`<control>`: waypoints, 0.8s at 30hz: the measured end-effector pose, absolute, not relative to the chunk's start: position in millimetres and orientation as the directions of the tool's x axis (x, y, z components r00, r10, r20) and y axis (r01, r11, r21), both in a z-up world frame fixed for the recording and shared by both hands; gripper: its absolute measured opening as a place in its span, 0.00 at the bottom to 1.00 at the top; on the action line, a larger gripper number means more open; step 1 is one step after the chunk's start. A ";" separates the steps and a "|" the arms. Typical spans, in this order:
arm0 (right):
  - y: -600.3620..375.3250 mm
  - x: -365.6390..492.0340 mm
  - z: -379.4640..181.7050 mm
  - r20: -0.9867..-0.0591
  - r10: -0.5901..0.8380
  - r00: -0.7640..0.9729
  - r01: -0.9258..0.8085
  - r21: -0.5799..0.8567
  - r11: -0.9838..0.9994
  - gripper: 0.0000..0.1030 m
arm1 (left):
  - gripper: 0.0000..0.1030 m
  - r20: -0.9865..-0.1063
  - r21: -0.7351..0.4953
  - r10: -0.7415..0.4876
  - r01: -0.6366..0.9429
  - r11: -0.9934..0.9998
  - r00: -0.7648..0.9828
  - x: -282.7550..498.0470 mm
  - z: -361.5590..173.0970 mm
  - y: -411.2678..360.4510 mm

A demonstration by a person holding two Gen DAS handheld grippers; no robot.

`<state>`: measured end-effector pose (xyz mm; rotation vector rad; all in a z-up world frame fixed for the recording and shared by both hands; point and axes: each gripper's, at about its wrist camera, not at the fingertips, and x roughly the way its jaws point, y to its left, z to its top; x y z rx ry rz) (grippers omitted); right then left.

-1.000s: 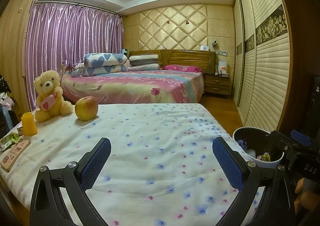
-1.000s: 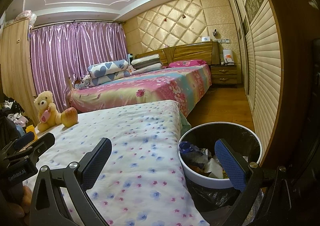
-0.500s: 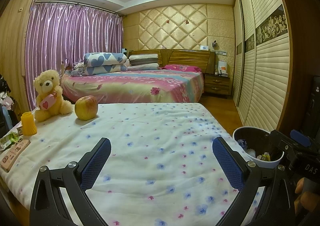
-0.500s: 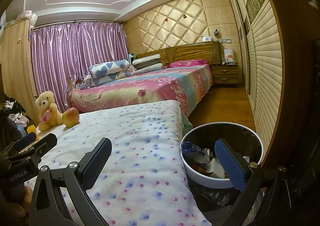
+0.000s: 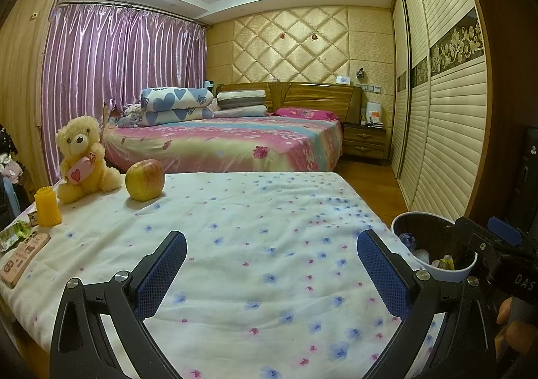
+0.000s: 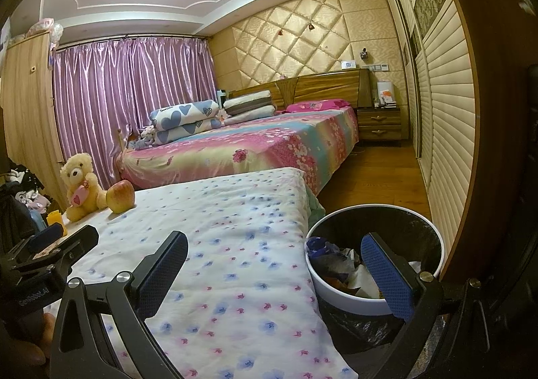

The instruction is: Collect trash

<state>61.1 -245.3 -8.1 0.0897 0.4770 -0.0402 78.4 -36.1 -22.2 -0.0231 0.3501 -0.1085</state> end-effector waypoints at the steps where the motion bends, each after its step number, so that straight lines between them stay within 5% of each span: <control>1: -245.3 61.1 -8.1 -0.460 -0.018 0.888 0.060 0.077 0.995 1.00 | 0.99 -0.341 -0.040 -0.109 0.102 0.994 0.934 78.4 -22.2 -36.0; 24: -239.5 61.5 -5.6 -0.458 -0.015 0.889 0.057 0.078 0.995 1.00 | 0.99 -0.341 -0.040 -0.111 0.104 0.994 0.933 79.1 -23.8 -35.5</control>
